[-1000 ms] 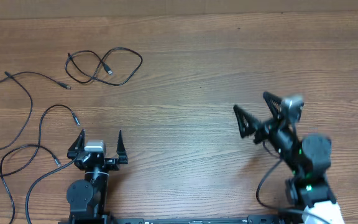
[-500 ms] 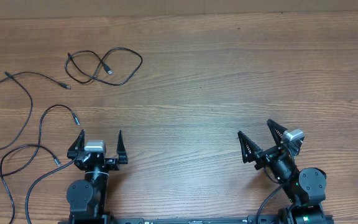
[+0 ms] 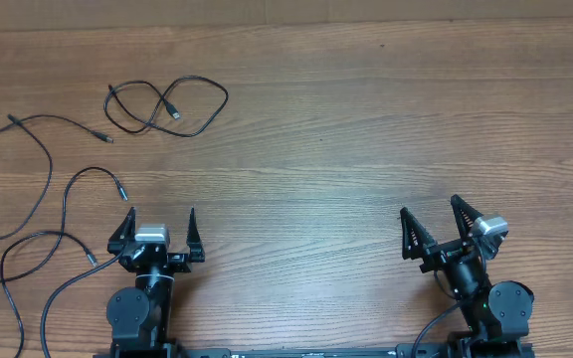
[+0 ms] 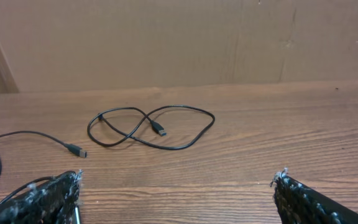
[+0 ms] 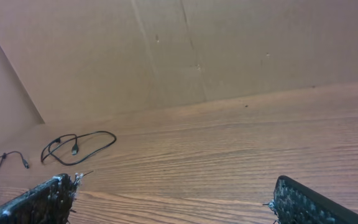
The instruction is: Untangle cables
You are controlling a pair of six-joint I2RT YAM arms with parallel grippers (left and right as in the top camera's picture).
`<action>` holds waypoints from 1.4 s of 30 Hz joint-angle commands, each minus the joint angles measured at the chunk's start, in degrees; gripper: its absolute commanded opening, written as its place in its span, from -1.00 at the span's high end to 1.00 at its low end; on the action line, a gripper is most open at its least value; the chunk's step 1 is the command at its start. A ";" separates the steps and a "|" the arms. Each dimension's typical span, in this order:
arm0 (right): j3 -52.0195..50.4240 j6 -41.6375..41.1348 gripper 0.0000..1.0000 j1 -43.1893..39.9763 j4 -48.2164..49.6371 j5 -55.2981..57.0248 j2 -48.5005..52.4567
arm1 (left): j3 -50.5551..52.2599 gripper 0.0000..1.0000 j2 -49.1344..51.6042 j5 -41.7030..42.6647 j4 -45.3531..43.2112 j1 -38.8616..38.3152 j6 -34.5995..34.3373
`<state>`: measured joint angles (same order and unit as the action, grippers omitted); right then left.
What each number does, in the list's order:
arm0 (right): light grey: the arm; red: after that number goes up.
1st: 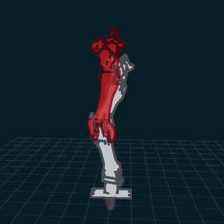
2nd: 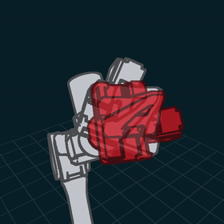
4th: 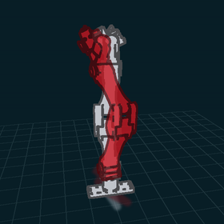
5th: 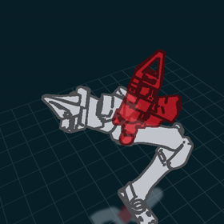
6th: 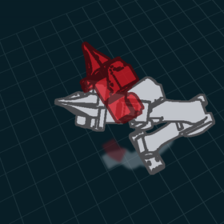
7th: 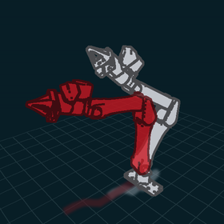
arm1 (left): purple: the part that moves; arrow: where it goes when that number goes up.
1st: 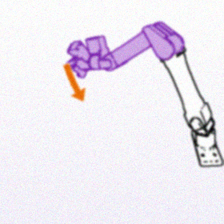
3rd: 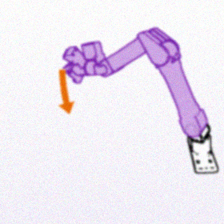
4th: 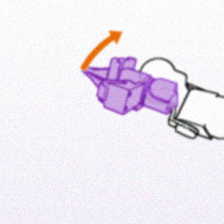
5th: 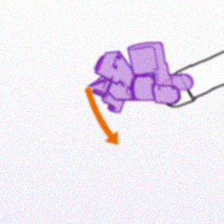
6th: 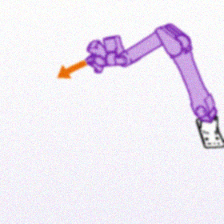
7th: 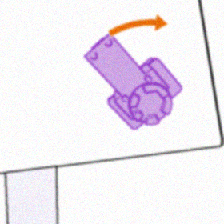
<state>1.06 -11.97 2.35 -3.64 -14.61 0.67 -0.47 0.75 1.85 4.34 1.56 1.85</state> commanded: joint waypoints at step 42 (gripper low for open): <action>-0.59 10.91 -1.00 -0.11 -0.39 8.41 -0.55 | 0.20 -0.99 -0.50 -0.35 0.11 0.33 -0.55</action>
<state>1.06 -9.47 2.28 -4.10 -7.05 0.67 -0.47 0.75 1.85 4.34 1.54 1.85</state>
